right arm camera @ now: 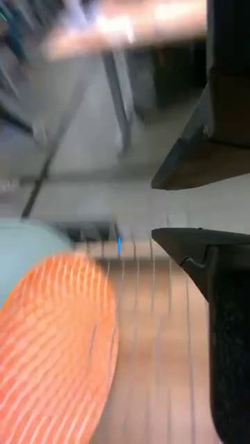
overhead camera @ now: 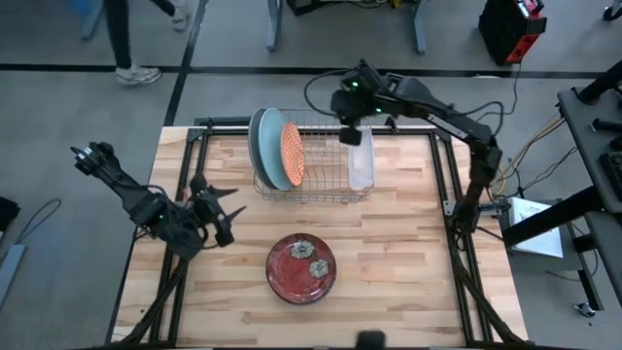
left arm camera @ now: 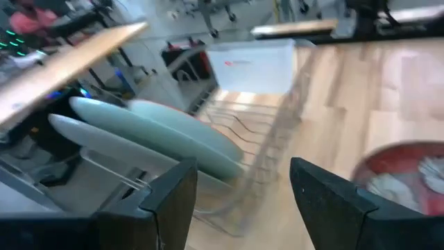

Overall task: Sort dishes
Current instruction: Put the red plate in the dish rack

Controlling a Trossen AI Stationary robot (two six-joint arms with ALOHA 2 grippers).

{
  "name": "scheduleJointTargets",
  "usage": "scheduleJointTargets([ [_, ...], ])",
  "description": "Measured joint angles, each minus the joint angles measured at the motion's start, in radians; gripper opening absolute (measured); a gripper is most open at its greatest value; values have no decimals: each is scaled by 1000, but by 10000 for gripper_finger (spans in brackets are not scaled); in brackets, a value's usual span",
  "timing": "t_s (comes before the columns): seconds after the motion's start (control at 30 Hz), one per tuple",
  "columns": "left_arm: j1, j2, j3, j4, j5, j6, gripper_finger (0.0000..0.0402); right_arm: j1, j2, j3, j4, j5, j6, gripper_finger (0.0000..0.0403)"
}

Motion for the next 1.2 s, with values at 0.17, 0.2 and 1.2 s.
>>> scheduleJointTargets([
  [0.17,0,87,0,28,65,-24,220,38,-109,-169,-44,-46,350,51],
  [0.2,0,106,0,39,75,-24,220,56,-137,-218,-43,-49,379,45],
  [1.2,-89,577,0,380,516,146,181,831,-299,-1302,1001,103,1636,17],
])
